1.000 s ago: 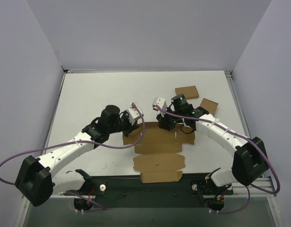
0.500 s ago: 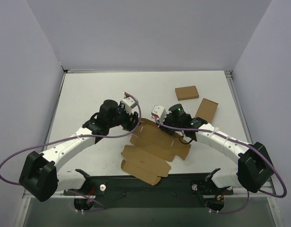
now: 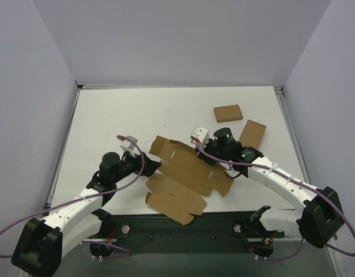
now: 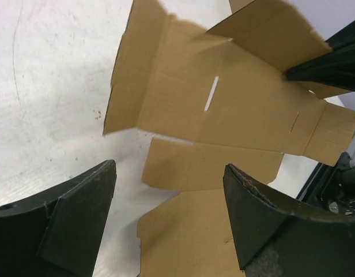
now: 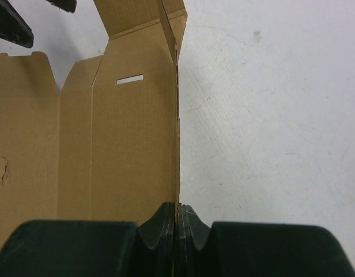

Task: Fold the paper box

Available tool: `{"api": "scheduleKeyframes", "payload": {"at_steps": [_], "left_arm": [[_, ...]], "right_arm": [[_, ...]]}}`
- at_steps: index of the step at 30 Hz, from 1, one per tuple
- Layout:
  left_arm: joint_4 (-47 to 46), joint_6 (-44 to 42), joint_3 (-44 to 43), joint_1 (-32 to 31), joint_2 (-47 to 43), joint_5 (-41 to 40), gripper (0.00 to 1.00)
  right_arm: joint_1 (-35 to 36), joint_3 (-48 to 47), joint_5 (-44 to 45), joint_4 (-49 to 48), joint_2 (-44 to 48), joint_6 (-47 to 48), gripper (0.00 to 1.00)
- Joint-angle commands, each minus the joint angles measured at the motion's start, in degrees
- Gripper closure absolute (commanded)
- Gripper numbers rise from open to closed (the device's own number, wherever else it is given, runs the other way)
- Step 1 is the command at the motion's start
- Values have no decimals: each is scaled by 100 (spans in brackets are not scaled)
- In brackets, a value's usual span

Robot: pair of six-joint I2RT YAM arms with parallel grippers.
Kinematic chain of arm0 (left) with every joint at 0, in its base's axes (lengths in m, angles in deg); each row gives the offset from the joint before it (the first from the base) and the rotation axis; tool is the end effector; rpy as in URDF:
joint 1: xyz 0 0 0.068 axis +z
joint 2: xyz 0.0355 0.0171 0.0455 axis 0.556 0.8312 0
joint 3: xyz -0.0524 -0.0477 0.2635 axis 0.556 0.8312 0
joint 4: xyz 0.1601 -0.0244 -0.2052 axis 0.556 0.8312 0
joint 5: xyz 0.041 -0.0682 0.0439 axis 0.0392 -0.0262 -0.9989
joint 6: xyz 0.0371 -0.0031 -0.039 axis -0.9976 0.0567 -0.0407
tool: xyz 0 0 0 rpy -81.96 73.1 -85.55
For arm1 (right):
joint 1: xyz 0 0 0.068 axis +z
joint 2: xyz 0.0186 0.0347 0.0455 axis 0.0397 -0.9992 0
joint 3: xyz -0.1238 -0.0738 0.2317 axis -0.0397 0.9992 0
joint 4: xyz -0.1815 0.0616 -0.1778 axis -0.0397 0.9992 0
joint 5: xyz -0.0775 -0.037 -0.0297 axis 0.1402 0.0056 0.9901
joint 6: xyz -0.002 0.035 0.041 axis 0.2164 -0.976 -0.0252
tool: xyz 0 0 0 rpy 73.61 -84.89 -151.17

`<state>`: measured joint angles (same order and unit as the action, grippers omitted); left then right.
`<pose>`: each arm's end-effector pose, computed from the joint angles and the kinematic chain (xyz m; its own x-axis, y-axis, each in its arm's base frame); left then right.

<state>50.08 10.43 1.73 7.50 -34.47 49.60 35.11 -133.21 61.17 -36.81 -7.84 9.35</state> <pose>0.1699 -0.0969 0.2006 -0.5096 -0.2071 -0.8351 0.5336 0.6854 -0.4955 0.2089 0.1739 0.2703 -0.0181 -0.4645 -0.8854 -0.8742 0.4370 -0.2115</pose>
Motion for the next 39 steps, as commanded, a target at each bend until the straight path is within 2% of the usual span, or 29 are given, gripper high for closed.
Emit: {"api": "scheduleKeyframes", "payload": {"at_steps": [1,6,15,20,23,24,25,28,32,36,39], "left_arm": [[-1193,786,255,465,212,823,15],[-2080,1005,370,747,853,1394,15],[-2222,619,212,730,1759,1431,16],[-2293,584,46,493,2049,1501,17],[-2310,566,-25,344,2164,1501,24],[-2302,566,-34,334,2173,1510,28],[-2284,566,-25,326,2164,1501,36],[-2171,444,115,212,1840,1160,48],[-1460,110,124,-192,1164,482,53],[-1159,-93,115,-789,873,-202,59],[-1106,-163,107,-940,828,-415,63]], "right_arm": [[-91,25,-382,-178,221,-93,100],[-126,8,-505,-169,283,-119,100],[-249,-10,-690,-169,371,-137,100],[-276,-19,-734,-169,301,-137,100],[-293,-45,-734,-169,257,-145,100],[-319,-45,-734,-169,257,-145,100],[-328,-45,-742,-169,265,-145,100],[-346,-45,-769,-178,274,-154,100],[-364,-45,-786,-187,213,-163,100],[-381,-80,-787,-187,143,-172,100],[-372,-107,-813,-187,116,-180,100]]}}
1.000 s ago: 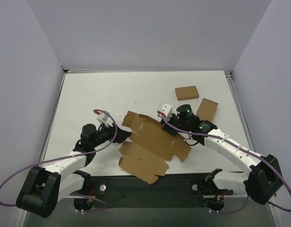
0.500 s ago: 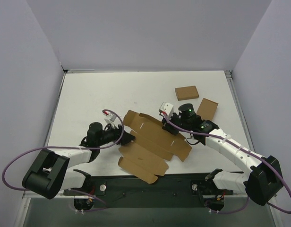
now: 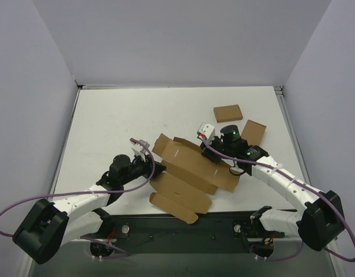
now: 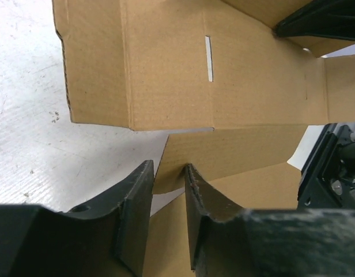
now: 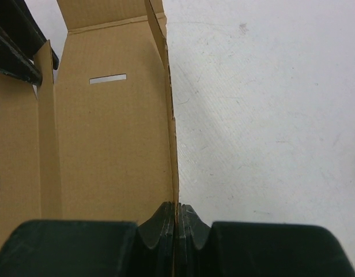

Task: Fold the paper box

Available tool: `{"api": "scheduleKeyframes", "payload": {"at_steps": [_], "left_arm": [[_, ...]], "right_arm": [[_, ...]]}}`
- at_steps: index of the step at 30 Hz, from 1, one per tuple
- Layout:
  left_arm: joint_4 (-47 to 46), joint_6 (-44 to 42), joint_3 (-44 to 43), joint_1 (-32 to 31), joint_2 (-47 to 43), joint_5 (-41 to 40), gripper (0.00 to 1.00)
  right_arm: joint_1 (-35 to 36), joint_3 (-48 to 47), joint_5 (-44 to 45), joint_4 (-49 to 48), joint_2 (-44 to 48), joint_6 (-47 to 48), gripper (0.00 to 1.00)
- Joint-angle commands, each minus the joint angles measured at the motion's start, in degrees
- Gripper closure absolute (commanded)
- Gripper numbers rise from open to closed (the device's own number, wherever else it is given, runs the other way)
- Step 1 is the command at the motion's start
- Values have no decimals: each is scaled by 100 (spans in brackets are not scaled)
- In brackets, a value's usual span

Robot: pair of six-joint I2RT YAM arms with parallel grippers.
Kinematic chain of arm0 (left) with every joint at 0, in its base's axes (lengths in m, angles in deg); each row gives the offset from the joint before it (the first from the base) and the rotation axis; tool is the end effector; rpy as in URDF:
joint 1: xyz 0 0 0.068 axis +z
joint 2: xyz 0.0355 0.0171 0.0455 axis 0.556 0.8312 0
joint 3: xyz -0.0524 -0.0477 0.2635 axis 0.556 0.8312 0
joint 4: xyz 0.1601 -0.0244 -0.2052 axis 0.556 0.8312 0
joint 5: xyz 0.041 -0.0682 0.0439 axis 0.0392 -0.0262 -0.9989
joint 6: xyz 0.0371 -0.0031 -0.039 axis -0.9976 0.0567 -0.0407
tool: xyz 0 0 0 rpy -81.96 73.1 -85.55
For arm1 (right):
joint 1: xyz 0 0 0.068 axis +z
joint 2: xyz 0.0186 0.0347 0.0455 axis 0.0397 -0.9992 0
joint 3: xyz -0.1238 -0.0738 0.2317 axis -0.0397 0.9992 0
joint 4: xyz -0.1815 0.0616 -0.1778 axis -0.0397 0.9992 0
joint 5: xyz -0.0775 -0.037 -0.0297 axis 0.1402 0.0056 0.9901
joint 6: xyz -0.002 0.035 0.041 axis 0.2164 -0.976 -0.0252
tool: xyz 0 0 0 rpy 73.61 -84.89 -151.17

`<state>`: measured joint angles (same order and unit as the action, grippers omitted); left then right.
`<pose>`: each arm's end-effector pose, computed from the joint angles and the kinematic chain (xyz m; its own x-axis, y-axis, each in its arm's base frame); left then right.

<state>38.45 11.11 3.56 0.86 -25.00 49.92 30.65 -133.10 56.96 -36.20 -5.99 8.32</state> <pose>0.1689 -0.1235 0.1811 -0.5348 -0.1547 -0.8307 0.6083 0.6118 -0.5056 0.2149 0.1555 0.2770 -0.0406 -0.4230 -0.9052 -0.8689 0.4622 -0.1770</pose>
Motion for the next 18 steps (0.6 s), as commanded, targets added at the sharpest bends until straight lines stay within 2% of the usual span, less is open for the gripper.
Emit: {"api": "scheduleKeyframes", "payload": {"at_steps": [1,6,14,17,18], "left_arm": [[65,-240,-94,-337,-92,-517,66],[215,-240,-218,-407,101,-694,81],[-127,-117,-173,-706,294,-992,87],[-68,-3,-314,-1074,549,-1614,93],[-14,32,-358,-1293,620,-2069,93]], "right_arm": [[73,-126,-382,-248,-61,-78,100],[91,-91,-268,-248,-8,-78,100],[275,-21,-5,-476,9,-139,100],[530,181,467,-765,44,-166,100],[591,268,592,-871,140,-166,100]]}}
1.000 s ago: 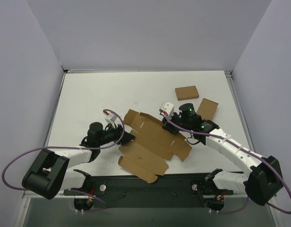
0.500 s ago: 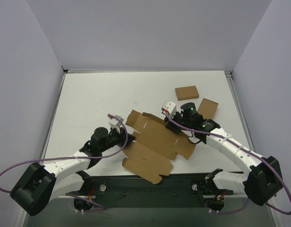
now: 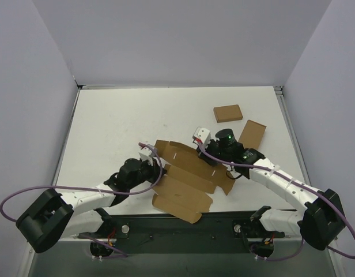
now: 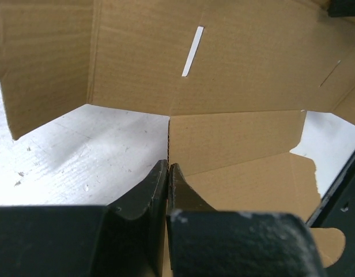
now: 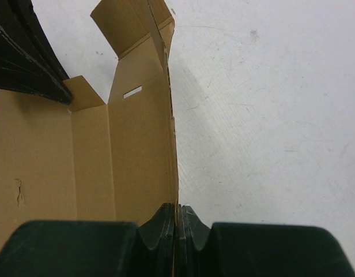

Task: Fold the paper box

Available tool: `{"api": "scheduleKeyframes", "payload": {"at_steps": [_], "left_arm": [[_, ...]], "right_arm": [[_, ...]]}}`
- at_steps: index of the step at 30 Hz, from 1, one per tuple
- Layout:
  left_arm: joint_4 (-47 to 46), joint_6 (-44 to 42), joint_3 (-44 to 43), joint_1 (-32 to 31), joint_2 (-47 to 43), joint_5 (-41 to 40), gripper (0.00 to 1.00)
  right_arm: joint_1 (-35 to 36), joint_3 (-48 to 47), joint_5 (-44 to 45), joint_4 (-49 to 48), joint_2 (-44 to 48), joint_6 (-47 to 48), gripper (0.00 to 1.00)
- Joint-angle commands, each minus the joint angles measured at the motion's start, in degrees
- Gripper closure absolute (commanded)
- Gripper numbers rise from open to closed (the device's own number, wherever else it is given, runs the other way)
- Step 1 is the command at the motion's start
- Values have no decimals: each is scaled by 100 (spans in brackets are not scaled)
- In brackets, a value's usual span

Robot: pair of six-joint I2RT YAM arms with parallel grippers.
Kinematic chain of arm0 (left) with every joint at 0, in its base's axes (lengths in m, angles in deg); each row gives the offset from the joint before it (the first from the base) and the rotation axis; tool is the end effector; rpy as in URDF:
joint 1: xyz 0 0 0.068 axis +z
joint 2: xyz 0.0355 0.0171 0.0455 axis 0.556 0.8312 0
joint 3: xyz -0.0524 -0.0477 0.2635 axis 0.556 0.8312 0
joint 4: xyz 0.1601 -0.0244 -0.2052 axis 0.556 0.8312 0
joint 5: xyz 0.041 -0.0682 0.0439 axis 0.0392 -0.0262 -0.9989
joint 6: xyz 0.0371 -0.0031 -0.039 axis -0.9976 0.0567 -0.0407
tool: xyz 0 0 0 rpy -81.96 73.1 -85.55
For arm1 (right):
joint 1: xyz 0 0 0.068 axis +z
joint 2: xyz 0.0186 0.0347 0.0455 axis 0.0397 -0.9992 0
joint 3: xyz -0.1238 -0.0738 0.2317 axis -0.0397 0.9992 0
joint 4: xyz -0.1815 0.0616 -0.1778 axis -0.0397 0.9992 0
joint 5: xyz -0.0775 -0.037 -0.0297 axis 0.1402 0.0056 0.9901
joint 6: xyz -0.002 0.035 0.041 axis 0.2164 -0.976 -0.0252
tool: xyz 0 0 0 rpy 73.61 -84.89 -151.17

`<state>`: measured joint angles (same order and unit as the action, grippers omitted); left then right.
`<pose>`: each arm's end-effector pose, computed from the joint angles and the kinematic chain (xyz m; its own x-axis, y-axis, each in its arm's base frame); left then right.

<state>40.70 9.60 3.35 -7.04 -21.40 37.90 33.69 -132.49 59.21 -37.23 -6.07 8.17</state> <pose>0.1587 -0.1432 0.1656 -0.5464 -0.0813 -0.8336 0.5617 0.7028 -0.4366 0.2076 0.1660 0.2745 -0.0227 -0.4315 -0.9018 -0.8741 0.4463 -0.1915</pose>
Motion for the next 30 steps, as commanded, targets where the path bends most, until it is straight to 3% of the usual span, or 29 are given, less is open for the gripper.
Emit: {"api": "scheduleKeyframes", "payload": {"at_steps": [1,3,6,15,18,22,26,30], "left_arm": [[5,210,-493,-663,373,-1202,93],[226,428,-652,-1057,488,-2062,93],[148,806,-776,-1261,769,-2444,93],[-441,1159,-961,-1666,1481,-2489,92],[-485,1098,-750,-1456,1166,-2148,78],[22,966,-609,-1069,237,-1550,53],[928,676,-801,-814,-609,-1232,42],[1746,693,-1302,-463,-1032,-1144,37]], "right_arm": [[445,365,516,-995,193,-159,100],[569,498,868,-1155,334,-150,100],[824,665,1255,-1314,405,-98,100],[1237,832,1853,-1385,335,78,100],[1246,841,1941,-1288,326,166,100],[1255,850,1994,-1253,308,254,100],[1299,850,2029,-1226,291,350,100],[1387,867,2336,-1279,229,438,100]]}}
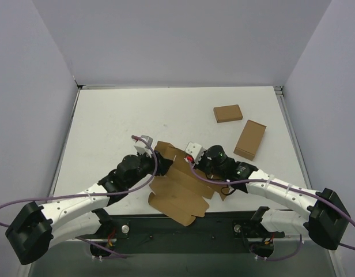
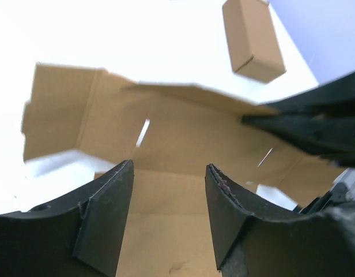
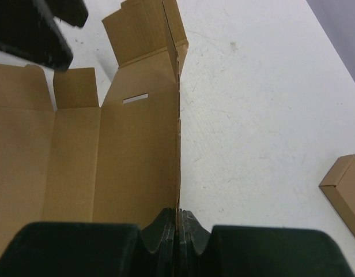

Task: Fold the paper box

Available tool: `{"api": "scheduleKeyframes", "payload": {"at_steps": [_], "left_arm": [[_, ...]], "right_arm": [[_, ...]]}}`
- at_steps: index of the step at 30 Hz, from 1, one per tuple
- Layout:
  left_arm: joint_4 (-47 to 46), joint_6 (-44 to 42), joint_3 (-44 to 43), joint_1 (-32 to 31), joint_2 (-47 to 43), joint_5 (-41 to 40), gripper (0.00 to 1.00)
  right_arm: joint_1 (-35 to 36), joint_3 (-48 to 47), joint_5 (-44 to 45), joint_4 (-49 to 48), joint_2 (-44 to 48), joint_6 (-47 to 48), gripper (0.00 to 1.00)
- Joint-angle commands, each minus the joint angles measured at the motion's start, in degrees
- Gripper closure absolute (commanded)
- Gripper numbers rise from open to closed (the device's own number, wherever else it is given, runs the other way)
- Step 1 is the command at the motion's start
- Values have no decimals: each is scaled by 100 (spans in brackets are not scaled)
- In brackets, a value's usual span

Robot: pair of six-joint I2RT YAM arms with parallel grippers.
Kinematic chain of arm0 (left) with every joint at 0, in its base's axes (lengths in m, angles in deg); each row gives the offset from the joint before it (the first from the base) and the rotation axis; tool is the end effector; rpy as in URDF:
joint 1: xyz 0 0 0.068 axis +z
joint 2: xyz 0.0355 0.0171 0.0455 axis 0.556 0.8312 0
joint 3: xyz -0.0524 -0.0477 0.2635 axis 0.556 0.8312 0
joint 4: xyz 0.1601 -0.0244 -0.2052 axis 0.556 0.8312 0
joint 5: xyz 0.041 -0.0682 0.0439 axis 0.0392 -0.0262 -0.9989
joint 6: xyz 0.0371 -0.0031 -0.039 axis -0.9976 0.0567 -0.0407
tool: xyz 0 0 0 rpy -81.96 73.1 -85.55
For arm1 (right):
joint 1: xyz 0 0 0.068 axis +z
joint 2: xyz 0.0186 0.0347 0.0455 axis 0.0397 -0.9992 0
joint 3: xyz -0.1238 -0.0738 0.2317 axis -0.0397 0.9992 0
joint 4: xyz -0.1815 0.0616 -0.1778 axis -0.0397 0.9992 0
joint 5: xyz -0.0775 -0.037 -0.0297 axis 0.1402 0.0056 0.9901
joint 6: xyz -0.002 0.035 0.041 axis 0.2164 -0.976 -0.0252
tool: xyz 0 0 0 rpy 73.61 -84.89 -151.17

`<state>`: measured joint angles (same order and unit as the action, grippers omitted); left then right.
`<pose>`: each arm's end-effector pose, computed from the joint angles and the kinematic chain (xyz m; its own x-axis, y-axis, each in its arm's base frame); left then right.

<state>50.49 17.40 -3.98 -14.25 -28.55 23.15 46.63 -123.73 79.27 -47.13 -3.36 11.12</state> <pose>0.1495 -0.1594 0.2139 -0.5024 -0.2442 -0.8294 0.4553 0.7408 -0.4939 0.1665 0.1913 0.2492 0.0968 -0.5068 -0.8566 -0.7864 0.4886 -0.3779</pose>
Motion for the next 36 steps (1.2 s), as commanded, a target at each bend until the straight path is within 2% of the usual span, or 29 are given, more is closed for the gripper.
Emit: {"api": "scheduleKeyframes", "payload": {"at_steps": [1,5,15,31,36], "left_arm": [[951,-35,-684,372,-361,322,36],[1050,106,-1246,514,-169,419,30],[1040,141,-1915,663,1018,674,29],[382,669,-1652,883,1739,1105,30],[119,774,-1547,1015,1949,1376,34]], "right_arm": [[128,-9,391,-297,-51,196,100],[364,-9,725,-359,-147,372,100],[787,-141,1517,-570,-595,820,100],[910,-123,1772,-719,-815,1022,100],[998,-115,1886,-798,-912,1075,100]]}}
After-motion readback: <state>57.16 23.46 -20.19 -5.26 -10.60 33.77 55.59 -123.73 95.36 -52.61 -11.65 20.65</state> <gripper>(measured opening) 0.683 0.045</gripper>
